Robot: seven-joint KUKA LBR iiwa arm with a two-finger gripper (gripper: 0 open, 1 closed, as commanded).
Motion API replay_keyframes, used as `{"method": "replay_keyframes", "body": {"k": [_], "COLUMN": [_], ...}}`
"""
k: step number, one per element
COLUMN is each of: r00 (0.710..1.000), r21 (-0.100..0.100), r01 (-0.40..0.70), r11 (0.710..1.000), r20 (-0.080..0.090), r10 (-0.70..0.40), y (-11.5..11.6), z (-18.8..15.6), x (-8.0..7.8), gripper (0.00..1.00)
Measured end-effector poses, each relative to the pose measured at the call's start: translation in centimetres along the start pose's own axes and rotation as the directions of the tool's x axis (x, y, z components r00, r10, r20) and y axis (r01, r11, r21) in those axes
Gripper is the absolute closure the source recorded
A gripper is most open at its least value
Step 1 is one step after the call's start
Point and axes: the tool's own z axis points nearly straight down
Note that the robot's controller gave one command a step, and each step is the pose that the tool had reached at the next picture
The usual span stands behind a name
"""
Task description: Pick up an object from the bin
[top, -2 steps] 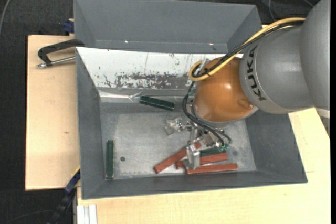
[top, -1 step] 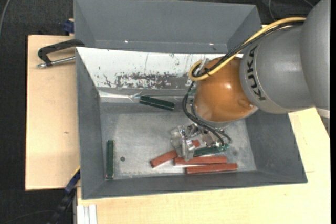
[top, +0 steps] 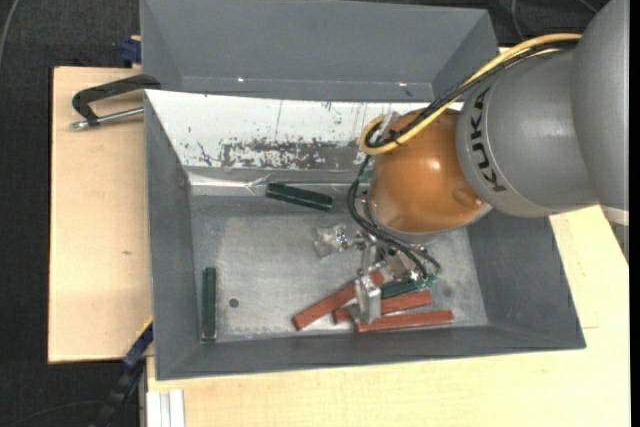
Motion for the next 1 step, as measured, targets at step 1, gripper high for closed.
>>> {"method": "replay_keyframes", "body": {"k": [1], "r00": [1.0], "r21": [-0.001], "r01": [0.0], "r11": [1.0], "r20": [-0.003], "r10": [0.0], "y": [0.04], "z": [-0.24], "x": [-0.01], "gripper": [1.0]}}
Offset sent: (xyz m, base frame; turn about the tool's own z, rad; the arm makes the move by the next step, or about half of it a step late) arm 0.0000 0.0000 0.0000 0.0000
